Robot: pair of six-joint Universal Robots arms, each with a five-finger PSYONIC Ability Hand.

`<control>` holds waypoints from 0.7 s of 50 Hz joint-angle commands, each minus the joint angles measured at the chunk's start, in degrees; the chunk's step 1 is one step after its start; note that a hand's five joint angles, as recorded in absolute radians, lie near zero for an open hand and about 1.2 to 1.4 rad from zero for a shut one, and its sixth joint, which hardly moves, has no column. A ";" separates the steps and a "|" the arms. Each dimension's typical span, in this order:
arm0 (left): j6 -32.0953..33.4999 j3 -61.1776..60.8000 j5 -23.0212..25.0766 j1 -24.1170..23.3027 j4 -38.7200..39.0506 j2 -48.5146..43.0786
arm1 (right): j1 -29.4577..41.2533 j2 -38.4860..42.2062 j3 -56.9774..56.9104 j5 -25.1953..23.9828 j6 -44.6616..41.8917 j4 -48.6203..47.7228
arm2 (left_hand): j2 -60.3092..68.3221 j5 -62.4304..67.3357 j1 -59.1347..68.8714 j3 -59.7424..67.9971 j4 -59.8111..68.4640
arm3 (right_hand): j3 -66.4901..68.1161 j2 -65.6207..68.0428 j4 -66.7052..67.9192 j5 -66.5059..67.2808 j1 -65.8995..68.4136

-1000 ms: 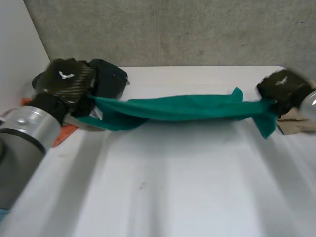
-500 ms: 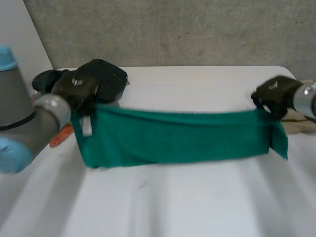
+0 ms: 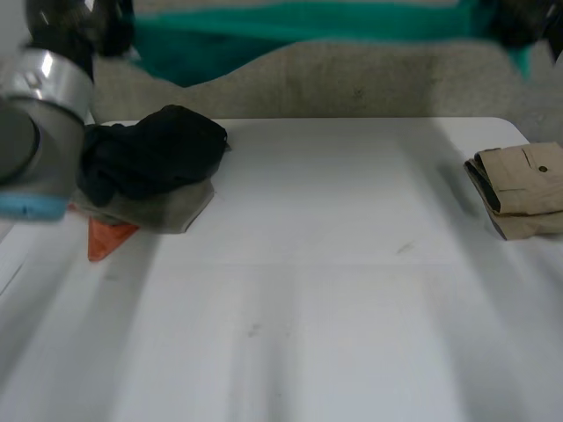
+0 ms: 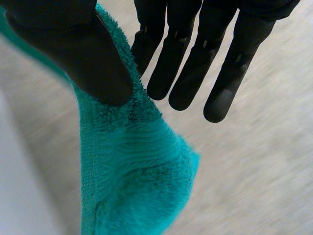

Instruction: Fold the laundry.

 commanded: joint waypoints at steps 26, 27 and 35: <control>1.52 -29.38 0.71 -0.85 2.12 1.39 | -5.14 4.49 20.29 3.86 -3.77 20.92 | 11.23 12.60 13.63 11.67 11.01 | -58.05 -57.00 -58.68 -57.55 -52.89; 1.26 -29.55 0.71 -0.76 2.12 1.57 | -5.76 3.52 21.53 3.86 -3.33 21.19 | 11.23 12.60 13.63 11.67 11.01 | -58.05 -57.00 -58.68 -57.55 -52.89; -0.59 -30.79 0.62 -0.32 2.12 2.53 | -9.54 -0.97 32.08 2.28 -2.79 20.84 | 11.23 12.60 13.63 11.67 11.01 | -27.79 -26.74 -28.42 -27.29 -22.63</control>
